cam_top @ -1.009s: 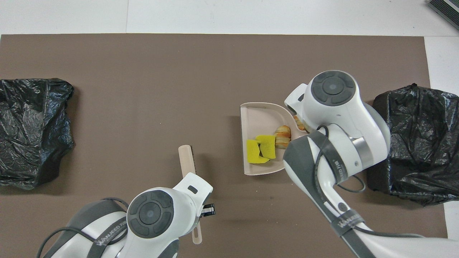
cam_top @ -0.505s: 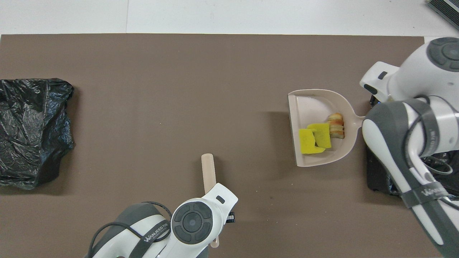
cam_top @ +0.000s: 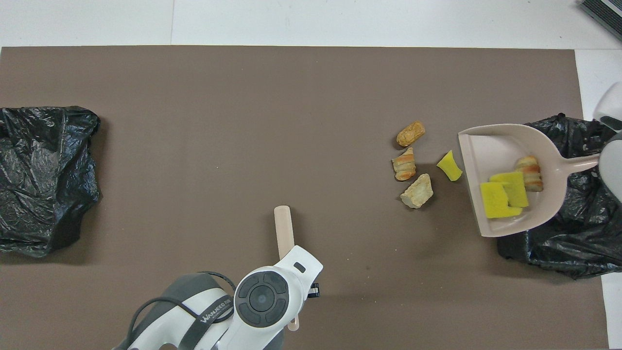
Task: Sweep and dump trash in bin
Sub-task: 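Carry the loaded dustpan with the right gripper to the nearby trash bag, then tip the dustpan over the trash bag with the right gripper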
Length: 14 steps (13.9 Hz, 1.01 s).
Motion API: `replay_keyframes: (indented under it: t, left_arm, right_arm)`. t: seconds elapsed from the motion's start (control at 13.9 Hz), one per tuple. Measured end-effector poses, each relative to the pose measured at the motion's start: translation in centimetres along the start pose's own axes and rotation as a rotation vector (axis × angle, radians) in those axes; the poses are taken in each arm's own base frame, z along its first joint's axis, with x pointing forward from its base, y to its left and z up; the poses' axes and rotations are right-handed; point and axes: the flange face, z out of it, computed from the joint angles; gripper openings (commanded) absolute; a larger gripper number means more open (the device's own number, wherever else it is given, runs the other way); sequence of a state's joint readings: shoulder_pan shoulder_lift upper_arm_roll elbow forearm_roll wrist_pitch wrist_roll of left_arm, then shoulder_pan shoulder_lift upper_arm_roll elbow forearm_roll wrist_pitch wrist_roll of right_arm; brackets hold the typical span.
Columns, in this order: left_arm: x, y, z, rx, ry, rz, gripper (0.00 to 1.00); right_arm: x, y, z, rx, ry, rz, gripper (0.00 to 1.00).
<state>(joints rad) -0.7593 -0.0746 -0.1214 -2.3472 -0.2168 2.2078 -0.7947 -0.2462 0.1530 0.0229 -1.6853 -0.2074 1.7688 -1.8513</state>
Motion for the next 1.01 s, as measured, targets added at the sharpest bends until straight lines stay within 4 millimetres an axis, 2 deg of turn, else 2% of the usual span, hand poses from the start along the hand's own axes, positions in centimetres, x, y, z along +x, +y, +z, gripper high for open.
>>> replay_keyframes:
  t: [0.07, 0.14, 0.22, 0.36, 0.5, 0.65, 0.79, 1.01]
  left_arm:
    - [0.0, -0.1, 0.3, 0.004, -0.003, -0.004, 0.05]
    - [0.0, -0.3, 0.7, 0.01, -0.007, -0.007, 0.19]
    - [-0.1, -0.4, 1.0, 0.013, -0.01, -0.01, 0.41]
    - [0.0, -0.4, 1.0, 0.013, -0.01, -0.015, 1.0]
    - [0.2, -0.6, 1.0, 0.013, -0.01, -0.021, 1.0]
    - [1.1, -1.2, 0.8, 0.008, -0.009, -0.043, 1.0]
    - [3.0, -2.7, 0.1, -0.001, -0.007, -0.091, 1.0]
    - [6.9, -5.7, -2.5, -0.025, 0.001, -0.147, 1.0]
  right_arm:
    - [-3.0, -1.2, 0.5, 0.007, 0.004, -0.006, 0.0]
    - [-6.1, -2.5, 1.1, 0.013, 0.003, 0.0, 0.0]
    - [-8.7, -3.8, 1.6, 0.018, -0.01, 0.014, 0.0]
    - [-12.7, -5.7, 1.9, 0.025, -0.087, 0.057, 0.0]
    - [-15.0, -6.6, 1.3, 0.034, -0.224, 0.144, 0.0]
    - [-15.0, -6.6, 0.8, 0.042, -0.314, 0.246, 0.0]
    - [-13.8, -6.2, 0.7, 0.03, -0.364, 0.351, 0.0]
    - [-10.3, -5.0, 0.6, 0.032, -0.463, 0.425, 0.0]
